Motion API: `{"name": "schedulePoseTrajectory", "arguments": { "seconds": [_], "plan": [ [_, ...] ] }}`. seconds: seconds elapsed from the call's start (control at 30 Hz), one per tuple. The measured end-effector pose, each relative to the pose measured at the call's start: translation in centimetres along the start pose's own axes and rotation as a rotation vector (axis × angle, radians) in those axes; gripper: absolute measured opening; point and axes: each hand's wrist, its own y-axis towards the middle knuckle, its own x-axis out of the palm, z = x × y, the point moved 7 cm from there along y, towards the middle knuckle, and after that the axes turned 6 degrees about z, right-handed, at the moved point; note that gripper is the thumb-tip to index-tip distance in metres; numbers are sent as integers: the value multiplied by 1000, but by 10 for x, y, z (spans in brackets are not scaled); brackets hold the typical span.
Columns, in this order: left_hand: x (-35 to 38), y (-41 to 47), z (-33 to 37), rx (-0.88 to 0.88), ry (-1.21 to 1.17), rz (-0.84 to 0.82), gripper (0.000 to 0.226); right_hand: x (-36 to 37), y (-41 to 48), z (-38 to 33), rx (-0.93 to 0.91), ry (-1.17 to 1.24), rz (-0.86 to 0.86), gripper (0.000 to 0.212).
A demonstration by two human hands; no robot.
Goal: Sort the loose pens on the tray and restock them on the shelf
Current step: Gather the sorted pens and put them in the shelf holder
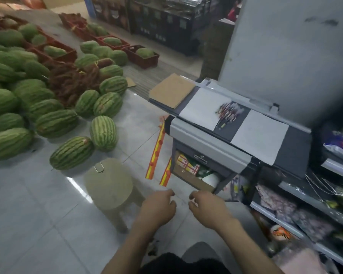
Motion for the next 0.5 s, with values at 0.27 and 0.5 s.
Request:
{"name": "schedulePoseTrajectory", "arguments": {
  "seconds": [0.27, 0.5],
  "plan": [
    [-51, 123, 44, 210, 137, -48, 37, -49, 78, 36, 213, 68, 105, 30],
    [-67, 241, 119, 305, 237, -68, 24, -88, 161, 114, 315, 103, 150, 29]
  ]
}}
